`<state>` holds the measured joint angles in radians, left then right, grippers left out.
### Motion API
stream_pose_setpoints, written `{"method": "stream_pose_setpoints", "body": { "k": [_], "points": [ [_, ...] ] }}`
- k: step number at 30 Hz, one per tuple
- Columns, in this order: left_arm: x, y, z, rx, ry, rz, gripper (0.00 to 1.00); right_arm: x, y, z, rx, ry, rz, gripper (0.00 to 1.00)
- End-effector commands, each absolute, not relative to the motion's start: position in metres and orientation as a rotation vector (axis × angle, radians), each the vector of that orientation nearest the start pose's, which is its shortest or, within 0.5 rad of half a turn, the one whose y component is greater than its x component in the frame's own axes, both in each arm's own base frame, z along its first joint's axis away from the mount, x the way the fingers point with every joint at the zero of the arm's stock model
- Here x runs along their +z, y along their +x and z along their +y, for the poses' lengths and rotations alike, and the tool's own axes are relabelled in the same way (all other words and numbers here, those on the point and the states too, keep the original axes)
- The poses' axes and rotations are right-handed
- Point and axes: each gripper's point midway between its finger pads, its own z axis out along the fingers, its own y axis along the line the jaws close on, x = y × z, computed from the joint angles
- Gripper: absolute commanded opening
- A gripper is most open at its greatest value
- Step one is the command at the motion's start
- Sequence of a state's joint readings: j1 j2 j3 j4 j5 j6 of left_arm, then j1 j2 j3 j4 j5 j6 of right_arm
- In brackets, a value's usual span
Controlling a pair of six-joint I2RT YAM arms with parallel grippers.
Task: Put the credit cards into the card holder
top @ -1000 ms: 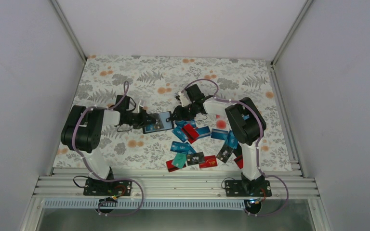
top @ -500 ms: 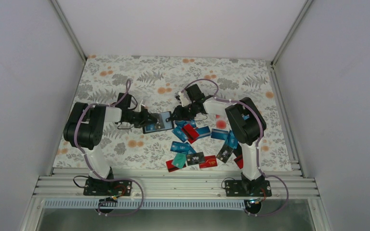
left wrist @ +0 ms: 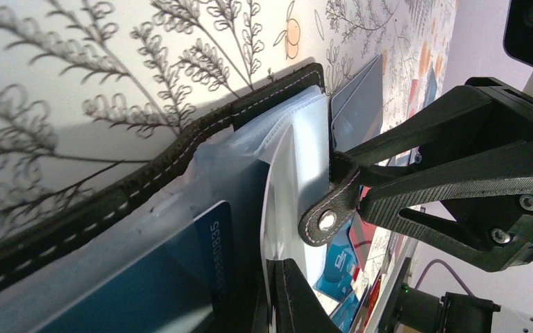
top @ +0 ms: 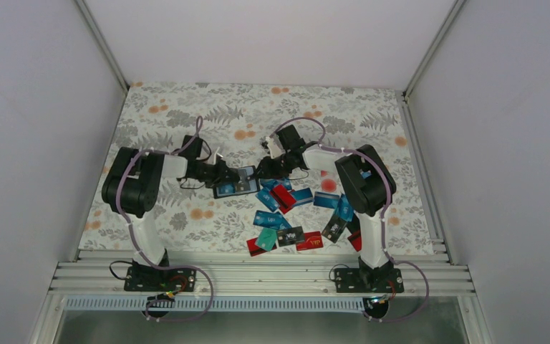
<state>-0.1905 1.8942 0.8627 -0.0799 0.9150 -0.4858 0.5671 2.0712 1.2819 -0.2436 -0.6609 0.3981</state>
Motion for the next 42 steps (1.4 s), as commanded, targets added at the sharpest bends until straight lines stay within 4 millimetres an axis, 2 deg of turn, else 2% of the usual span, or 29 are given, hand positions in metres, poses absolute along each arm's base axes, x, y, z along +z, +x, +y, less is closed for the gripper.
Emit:
{"method": "stream_pose_setpoints", "body": {
  "k": [1,7,12,19,27,32,42],
  "points": [
    [0.005,0.324,-0.211,-1.378,-0.079,2.752,0.02,0.038,0.341,0.345,1.220,-0.517,2.662,0.25],
    [0.003,0.326,-0.223,-1.376,-0.048,2.765,0.02,0.039,0.341,0.345,1.222,-0.519,2.661,0.25],
    [0.002,0.327,-0.223,-1.331,-0.039,2.783,0.03,0.038,0.341,0.344,1.218,-0.518,2.664,0.25],
    [0.013,0.328,-0.217,-1.234,-0.018,2.792,0.20,0.042,0.342,0.342,1.207,-0.515,2.657,0.25],
    [0.022,0.326,-0.208,-1.108,0.004,2.809,0.50,0.044,0.342,0.341,1.206,-0.513,2.655,0.25],
    [0.030,0.326,-0.206,-1.066,0.011,2.805,0.64,0.045,0.341,0.341,1.210,-0.514,2.652,0.25],
    [0.048,0.323,-0.201,-0.933,0.019,2.828,0.79,0.055,0.343,0.340,1.197,-0.515,2.629,0.25]
  ]
}}
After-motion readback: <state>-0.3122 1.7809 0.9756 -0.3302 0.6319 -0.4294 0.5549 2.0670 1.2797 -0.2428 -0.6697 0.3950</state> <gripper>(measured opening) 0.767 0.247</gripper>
